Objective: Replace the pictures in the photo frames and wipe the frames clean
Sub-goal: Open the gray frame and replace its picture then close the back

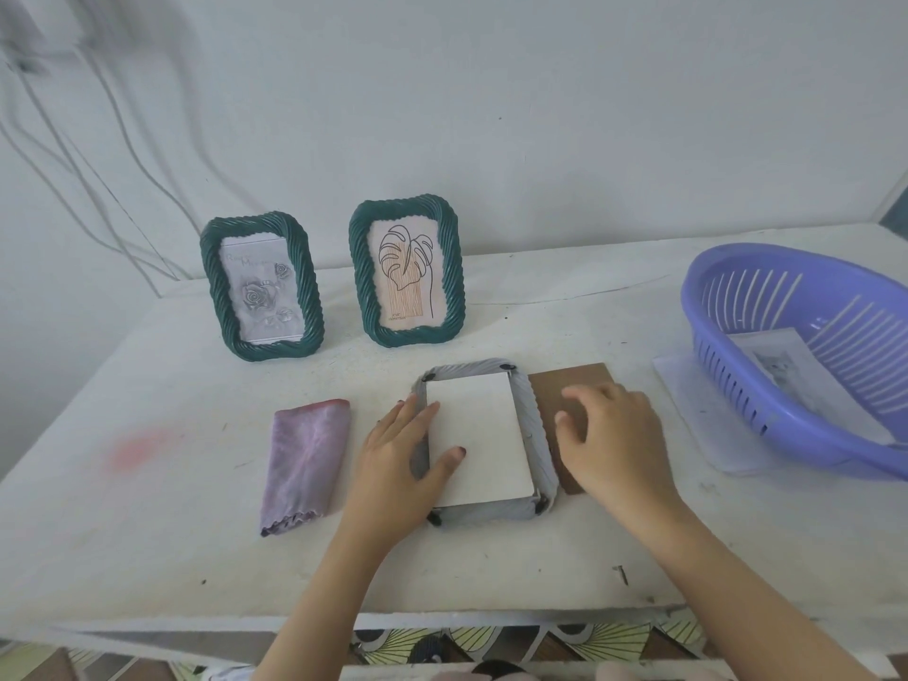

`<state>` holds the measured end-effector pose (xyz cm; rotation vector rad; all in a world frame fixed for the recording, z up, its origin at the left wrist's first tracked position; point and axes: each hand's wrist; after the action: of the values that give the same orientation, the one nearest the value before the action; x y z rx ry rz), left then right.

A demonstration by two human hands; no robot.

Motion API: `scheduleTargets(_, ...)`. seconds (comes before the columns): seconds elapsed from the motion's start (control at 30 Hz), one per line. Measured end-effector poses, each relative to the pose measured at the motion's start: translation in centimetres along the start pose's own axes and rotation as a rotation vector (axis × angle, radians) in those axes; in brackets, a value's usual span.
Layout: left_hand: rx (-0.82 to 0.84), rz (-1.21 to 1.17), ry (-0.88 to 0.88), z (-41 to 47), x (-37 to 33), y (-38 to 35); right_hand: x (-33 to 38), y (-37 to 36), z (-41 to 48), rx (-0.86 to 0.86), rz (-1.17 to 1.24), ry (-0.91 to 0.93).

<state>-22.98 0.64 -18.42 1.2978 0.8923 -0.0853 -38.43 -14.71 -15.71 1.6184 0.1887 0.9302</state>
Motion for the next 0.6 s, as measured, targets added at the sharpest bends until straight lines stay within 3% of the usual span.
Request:
scheduleTargets(0.1, 0.097, 0.018, -0.038, -0.8, 0.7, 0.2, -1.0, 0.3, 0.0, 0.119, -0.190, -0.154)
scheduleTargets(0.2, 0.189, 0.044, -0.048, -1.4, 1.4, 0.3, -1.5, 0.1, -0.1, 0.101, -0.185, -0.147)
scheduleTargets(0.6, 0.239, 0.047, -0.032, -1.7, 1.7, 0.8, -2.5, 2.1, 1.1, 0.139, 0.330, -0.244)
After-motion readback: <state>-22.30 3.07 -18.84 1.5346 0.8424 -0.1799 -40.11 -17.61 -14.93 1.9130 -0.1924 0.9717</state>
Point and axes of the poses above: each hand's wrist, its own z-axis towards the middle knuckle, its own y-axis out of the back of the hand, x = y × z, and after that the axes turned 12 degrees about x, right-handed
